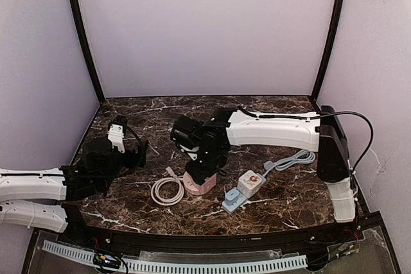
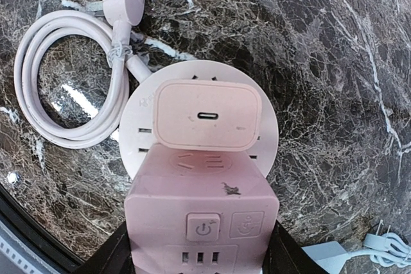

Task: Insert the plug

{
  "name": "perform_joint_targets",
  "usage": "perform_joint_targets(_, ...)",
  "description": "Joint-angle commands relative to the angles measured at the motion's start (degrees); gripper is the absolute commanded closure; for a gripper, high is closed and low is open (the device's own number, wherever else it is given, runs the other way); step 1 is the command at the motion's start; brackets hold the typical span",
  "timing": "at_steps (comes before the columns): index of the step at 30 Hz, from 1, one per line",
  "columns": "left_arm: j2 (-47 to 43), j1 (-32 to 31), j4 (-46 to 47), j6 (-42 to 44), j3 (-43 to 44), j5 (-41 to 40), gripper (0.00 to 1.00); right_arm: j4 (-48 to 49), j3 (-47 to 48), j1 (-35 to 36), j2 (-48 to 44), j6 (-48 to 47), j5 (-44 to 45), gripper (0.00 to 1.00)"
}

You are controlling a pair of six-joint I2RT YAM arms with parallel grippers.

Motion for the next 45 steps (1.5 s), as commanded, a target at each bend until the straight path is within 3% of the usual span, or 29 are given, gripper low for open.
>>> perform_joint_targets(1,-1.0,0.3,0.6,0.3,-1.2,0.1,0.02,-1.9,-3.1,0.6,6.0,-0.6,0.2,1.0)
perform_joint_targets(23,-1.6,0.3,0.7,0.5,-1.6,0.0,0.02,6.7,-7.8,1.6,11.5,2.8,-1.6,1.0)
perform_joint_targets(37,-2.2,0.3,0.7,0.6,-1.9,0.1,0.02,6.2,-7.5,2.0,9.9,4.3,0.1,1.0)
perform_joint_targets(40,-2.0,0.3,1.0,0.8,-2.1,0.1,0.02,6.2,-6.7,2.0,8.9,4.2,0.3,0.93)
perform_joint_targets(45,-1.8,0.3,1.3,0.9,-2.0,0.0,0.02,6.0,-3.8,2.0,6.0,3.6,1.8,0.59)
